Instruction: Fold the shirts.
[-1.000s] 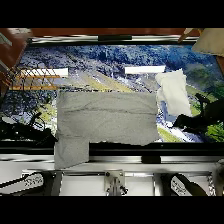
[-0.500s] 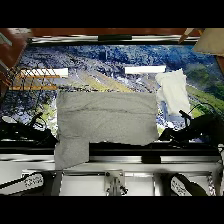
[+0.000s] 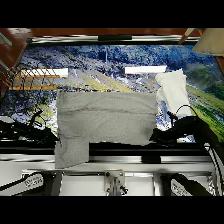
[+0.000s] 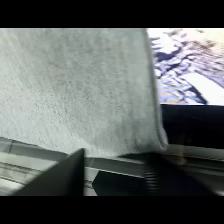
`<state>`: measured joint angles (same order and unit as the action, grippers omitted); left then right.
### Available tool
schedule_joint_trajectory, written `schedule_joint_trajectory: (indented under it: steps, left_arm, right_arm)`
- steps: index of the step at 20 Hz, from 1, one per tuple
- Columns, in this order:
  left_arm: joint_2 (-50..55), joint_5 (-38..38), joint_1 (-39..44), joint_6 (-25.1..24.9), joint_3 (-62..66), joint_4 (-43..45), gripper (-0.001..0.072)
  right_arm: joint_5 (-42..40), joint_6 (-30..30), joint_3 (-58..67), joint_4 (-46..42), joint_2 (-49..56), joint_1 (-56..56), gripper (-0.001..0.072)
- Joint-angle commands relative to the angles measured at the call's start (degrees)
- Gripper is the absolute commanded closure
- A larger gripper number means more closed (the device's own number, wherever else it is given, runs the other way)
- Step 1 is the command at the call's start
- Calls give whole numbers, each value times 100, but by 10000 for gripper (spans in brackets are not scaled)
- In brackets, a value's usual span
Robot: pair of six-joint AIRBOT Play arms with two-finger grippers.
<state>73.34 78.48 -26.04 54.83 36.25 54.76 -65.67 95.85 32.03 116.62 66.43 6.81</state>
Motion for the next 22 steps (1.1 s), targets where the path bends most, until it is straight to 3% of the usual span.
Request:
schedule_joint_trajectory:
  steps: [1,2,7,9,17,22]
  left_arm:
    - [-52,63,0,-94,15,-44,676]
    - [-74,66,0,-129,57,-42,676]
    - [-79,352,0,-192,1137,-44,676]
    - [-70,330,0,-181,1862,-46,676]
    - [708,-295,271,295,3552,-968,676]
    - [1482,-1353,780,748,4033,-1027,676]
  right_arm:
    - [308,-278,0,-33,107,-345,535]
    - [313,-345,35,-33,107,-341,643]
    - [210,101,837,-188,-24,-341,644]
    - [208,-39,1325,-190,35,-341,644]
    - [308,-223,3414,-612,1685,-343,644]
    - [549,-238,4529,-621,2651,-343,644]
